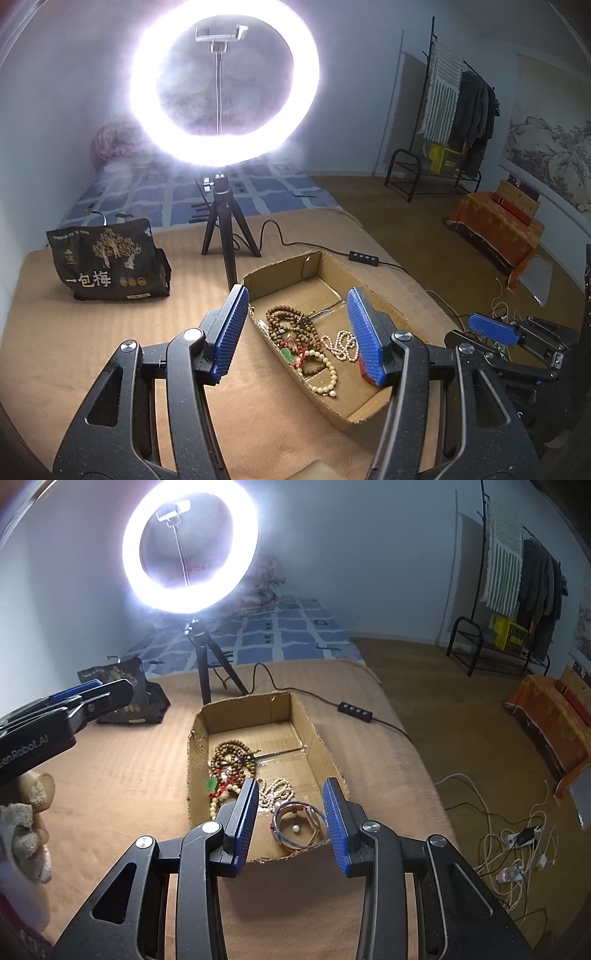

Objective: Organize jewelry

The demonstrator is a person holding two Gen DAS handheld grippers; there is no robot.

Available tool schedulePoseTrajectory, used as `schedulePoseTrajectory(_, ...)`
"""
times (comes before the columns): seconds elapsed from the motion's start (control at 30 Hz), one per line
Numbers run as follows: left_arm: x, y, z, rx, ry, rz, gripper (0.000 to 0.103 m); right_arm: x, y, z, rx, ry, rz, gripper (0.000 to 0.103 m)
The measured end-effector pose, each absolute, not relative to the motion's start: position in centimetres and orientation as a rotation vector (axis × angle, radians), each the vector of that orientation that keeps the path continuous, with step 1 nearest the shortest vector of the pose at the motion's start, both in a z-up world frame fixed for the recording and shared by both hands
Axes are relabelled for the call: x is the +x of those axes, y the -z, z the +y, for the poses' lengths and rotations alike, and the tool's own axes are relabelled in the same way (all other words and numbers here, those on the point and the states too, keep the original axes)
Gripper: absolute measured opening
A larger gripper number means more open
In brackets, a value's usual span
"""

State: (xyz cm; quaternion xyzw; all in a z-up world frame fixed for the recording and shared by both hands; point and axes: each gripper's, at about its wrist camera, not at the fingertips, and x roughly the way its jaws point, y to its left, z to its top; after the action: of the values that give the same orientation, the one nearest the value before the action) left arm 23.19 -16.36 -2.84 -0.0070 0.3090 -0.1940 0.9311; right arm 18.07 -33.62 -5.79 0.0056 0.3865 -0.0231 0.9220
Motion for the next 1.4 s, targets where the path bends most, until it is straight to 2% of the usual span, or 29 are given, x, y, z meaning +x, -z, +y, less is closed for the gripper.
schedulePoseTrajectory(0.3,19.5,0.1,-15.2,-0.023,0.406,0.601,0.058,15.3,3.4,-33.5,-0.011,0.069,0.738,0.043)
schedulePoseTrajectory(0.37,18.5,-0.2,-14.9,-0.018,0.400,0.594,0.066,14.6,2.8,-33.4,-0.013,0.073,0.720,0.048)
schedulePoseTrajectory(0.43,17.4,-0.5,-14.7,-0.014,0.404,0.589,0.066,14.0,2.4,-33.4,-0.019,0.076,0.703,0.056)
schedulePoseTrajectory(0.6,15.2,-0.5,-14.1,-0.003,0.400,0.587,0.067,12.7,1.6,-33.4,-0.002,0.069,0.676,0.058)
schedulePoseTrajectory(0.63,14.8,-0.5,-13.8,-0.004,0.400,0.589,0.067,12.5,1.5,-33.4,0.005,0.068,0.673,0.061)
schedulePoseTrajectory(0.7,14.2,-0.4,-13.6,-0.004,0.393,0.590,0.069,12.1,1.2,-33.4,0.018,0.070,0.665,0.068)
schedulePoseTrajectory(0.8,13.2,-0.5,-13.2,0.005,0.390,0.581,0.074,11.5,1.0,-33.0,0.022,0.069,0.652,0.070)
schedulePoseTrajectory(0.93,12.0,-0.7,-12.7,0.025,0.376,0.549,0.084,10.6,1.1,-32.4,0.010,0.081,0.638,0.079)
schedulePoseTrajectory(1.13,11.3,-0.6,-12.3,0.051,0.365,0.536,0.087,10.5,1.5,-31.9,-0.002,0.083,0.640,0.080)
schedulePoseTrajectory(1.27,10.9,-0.5,-12.4,0.066,0.370,0.539,0.097,10.6,1.5,-32.0,0.007,0.092,0.635,0.080)
schedulePoseTrajectory(1.4,10.4,-0.6,-12.5,0.090,0.352,0.521,0.101,10.6,1.7,-32.1,0.017,0.094,0.635,0.080)
